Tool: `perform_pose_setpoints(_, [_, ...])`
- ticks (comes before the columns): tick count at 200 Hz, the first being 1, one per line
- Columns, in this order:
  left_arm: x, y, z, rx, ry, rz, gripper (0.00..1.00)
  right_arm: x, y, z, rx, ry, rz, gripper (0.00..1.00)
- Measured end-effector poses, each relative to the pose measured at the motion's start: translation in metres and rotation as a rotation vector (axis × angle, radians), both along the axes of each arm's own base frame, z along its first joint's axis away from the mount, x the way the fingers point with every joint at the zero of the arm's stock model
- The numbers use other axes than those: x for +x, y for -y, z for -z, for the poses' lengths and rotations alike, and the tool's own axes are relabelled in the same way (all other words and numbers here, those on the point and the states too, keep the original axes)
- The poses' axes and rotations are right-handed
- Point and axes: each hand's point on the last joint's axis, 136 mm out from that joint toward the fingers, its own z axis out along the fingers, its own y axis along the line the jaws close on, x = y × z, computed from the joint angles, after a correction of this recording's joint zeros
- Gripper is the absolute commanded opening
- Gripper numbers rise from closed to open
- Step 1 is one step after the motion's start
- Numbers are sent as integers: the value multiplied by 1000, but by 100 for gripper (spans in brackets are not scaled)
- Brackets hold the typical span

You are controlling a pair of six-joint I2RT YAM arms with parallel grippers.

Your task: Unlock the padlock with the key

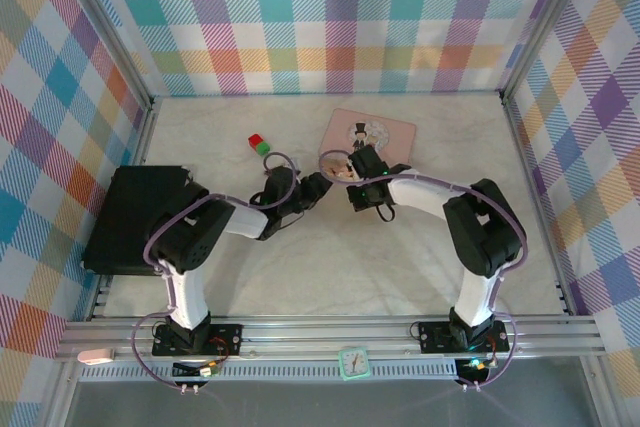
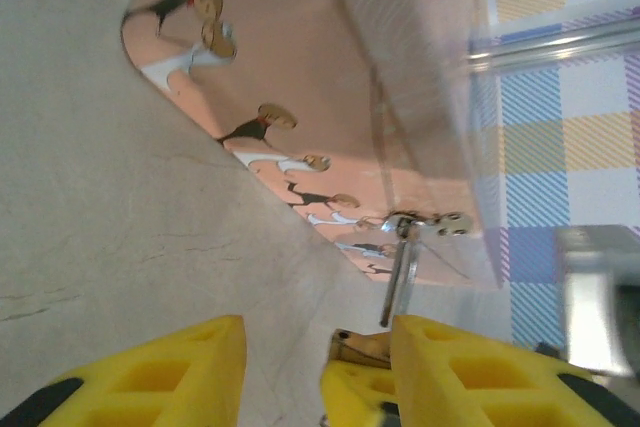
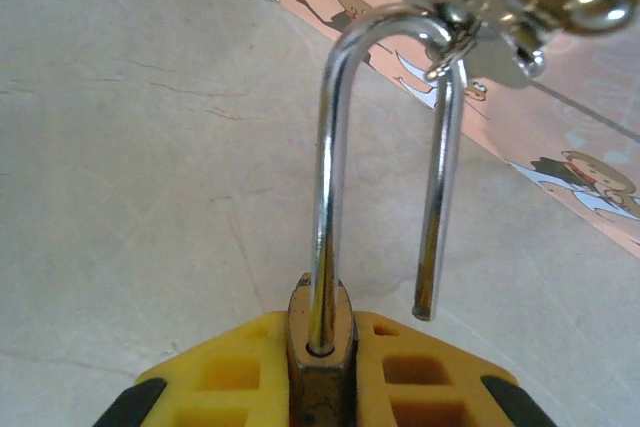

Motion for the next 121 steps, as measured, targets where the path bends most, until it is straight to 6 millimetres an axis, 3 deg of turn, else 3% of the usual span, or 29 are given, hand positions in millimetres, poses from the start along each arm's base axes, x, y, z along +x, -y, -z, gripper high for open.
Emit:
perform_pose_setpoints(27, [3, 18, 8, -13, 0, 26, 42, -4, 0, -1, 131, -66, -22, 2])
perform_pose_setpoints(69, [12, 42, -12, -58, 63, 54, 44, -11, -5, -2, 258, -130, -71, 1])
perform_pose_setpoints(121, [19, 58, -6, -54, 63, 69, 43, -22, -15, -6, 342, -169, -151, 0])
